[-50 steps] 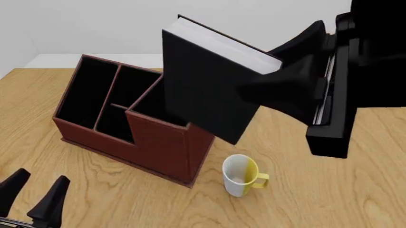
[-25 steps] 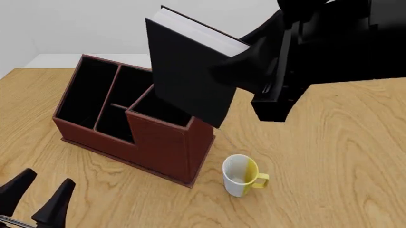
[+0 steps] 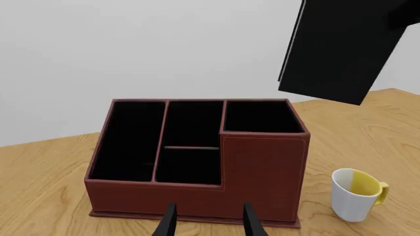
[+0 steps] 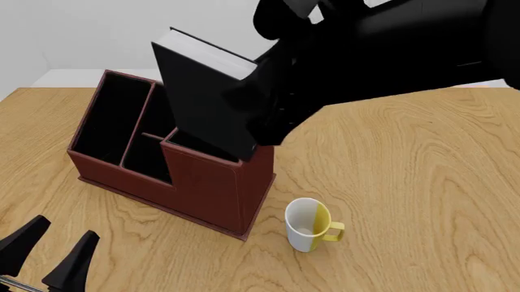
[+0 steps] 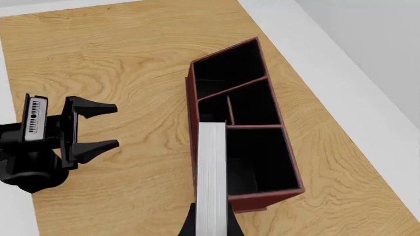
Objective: Pick up the book and place it in the right compartment of the caddy.
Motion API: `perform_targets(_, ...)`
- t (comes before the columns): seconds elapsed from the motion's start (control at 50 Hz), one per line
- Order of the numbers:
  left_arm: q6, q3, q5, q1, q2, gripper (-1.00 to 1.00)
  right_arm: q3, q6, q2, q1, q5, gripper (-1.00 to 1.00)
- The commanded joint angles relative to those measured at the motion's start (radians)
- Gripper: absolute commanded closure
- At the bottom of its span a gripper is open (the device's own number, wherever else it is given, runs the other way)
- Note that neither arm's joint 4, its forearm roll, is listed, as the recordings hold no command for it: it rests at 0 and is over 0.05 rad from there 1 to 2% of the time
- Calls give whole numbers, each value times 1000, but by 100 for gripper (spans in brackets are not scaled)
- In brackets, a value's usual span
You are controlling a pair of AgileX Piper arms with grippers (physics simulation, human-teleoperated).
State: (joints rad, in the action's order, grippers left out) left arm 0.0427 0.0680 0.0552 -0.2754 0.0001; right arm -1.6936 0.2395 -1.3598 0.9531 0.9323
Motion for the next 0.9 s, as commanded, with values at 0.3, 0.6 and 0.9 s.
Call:
perform_targets(0.3, 7, -21, -17, 15, 0, -100, -103, -1, -109, -71, -15, 100)
perform_targets(0.6, 8, -60, -45, 35, 0, -100, -150, -11, -176, -111, -37, 100)
perform_targets(0.9, 4, -66, -43, 50, 0, -100, -183, -12, -268, -143, -73, 100)
